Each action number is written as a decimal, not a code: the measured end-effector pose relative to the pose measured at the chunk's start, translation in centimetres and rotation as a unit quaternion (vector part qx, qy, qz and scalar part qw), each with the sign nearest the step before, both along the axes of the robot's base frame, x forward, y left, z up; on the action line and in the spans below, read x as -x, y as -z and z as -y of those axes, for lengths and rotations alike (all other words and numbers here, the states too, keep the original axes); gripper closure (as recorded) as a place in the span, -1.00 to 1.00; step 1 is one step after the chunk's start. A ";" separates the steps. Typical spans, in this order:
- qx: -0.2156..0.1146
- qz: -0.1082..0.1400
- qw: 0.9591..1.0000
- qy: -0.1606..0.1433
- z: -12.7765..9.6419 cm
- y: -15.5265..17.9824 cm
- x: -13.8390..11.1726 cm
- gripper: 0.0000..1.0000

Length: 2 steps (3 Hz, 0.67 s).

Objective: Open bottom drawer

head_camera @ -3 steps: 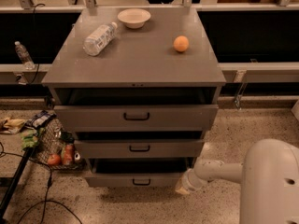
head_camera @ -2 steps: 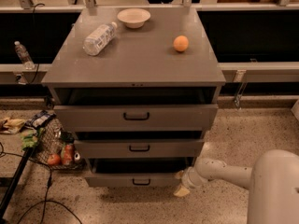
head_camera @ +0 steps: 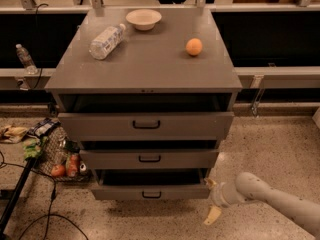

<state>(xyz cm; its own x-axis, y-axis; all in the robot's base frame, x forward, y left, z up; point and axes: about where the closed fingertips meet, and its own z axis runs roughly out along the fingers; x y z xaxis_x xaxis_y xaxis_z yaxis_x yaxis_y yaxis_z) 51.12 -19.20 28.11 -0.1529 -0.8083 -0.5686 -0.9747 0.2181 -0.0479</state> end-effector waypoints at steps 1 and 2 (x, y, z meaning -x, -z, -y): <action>-0.040 0.018 0.999 0.027 2.7 -5.0 2.3 -1.00; -0.100 0.067 0.992 0.047 4.4 -12.4 4.2 -1.00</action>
Offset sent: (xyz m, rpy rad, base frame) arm -0.1016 -0.1504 0.2333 0.3527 -0.2974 -0.3008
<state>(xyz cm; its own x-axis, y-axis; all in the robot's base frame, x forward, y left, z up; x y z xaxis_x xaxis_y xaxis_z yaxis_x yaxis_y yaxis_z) 46.89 -23.57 40.55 -0.1347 -0.6631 -0.7363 -0.9378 0.3252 -0.1214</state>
